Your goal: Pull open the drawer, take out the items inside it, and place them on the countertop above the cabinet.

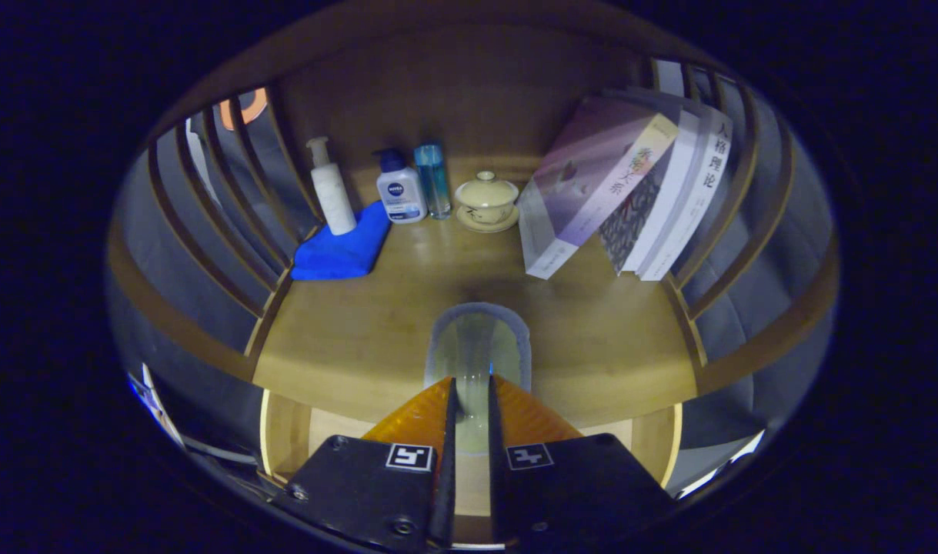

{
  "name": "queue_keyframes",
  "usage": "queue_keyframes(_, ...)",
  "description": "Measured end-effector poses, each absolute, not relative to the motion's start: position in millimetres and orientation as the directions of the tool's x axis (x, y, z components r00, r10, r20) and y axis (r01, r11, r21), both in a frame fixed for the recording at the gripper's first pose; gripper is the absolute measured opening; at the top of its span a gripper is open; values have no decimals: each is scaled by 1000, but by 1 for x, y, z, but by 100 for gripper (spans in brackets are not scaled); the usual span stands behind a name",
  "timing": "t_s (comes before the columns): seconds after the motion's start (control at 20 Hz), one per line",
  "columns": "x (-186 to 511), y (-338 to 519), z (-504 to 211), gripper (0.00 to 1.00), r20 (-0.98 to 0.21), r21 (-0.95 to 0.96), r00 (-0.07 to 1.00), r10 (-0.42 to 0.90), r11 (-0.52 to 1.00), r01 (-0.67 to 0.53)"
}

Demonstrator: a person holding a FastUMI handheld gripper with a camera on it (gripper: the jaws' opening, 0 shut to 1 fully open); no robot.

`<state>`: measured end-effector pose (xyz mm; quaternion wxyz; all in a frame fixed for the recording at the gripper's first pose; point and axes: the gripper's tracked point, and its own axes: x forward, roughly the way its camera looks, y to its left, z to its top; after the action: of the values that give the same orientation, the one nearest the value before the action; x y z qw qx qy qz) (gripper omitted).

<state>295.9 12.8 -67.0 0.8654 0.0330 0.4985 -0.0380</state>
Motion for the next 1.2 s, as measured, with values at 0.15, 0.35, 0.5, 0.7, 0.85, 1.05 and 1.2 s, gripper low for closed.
queue_keyframes(0.15,302,11,-76,21,-875,6,481,-47,994,108)
queue_keyframes(0.35,313,3,-86,21,-872,17,486,-55,990,142)
queue_keyframes(0.5,316,12,-89,27,-873,82,487,15,990,117)
queue_keyframes(0.7,314,20,-82,46,-831,161,553,60,978,135)
queue_keyframes(0.85,293,29,-71,61,-787,168,612,78,982,91)
queue_keyframes(1.05,260,47,-47,79,-715,168,693,92,985,43)
queue_keyframes(1.2,241,51,-11,80,-603,130,794,74,991,6)
